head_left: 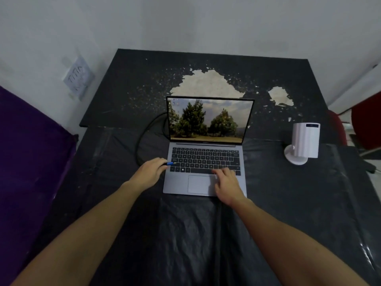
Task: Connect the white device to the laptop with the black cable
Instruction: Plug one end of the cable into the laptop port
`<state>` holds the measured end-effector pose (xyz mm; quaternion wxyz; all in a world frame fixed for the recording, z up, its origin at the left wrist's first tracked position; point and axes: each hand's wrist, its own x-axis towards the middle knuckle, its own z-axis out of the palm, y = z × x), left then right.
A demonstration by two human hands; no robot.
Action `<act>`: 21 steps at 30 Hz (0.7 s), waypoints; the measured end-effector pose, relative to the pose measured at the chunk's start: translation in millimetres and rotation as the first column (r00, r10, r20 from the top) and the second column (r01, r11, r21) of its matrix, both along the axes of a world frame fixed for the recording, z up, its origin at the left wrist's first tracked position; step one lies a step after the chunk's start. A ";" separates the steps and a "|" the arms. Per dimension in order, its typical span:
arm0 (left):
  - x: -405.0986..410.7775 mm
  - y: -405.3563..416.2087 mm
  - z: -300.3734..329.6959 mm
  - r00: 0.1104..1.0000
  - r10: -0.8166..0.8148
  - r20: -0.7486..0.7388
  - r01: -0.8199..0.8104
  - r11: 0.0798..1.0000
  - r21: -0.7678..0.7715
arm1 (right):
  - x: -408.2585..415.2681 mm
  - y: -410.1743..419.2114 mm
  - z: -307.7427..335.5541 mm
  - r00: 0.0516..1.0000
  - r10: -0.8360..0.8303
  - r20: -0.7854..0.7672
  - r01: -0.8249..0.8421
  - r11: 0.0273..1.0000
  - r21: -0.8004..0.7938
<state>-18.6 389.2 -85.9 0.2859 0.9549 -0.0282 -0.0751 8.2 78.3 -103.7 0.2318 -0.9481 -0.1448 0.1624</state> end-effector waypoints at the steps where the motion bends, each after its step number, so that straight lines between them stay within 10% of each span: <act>1: 2.5 -0.7 -1.7 1.000 0.003 -0.015 -0.003 1.000 0.008 | -0.1 -1.9 -1.8 1.000 -0.020 0.019 0.020 1.000 -0.007; 21: 14.6 -14.5 -4.5 0.994 0.061 0.087 -0.065 0.997 0.039 | 4.7 -17.1 -8.4 0.983 -0.160 0.088 0.173 0.971 -0.166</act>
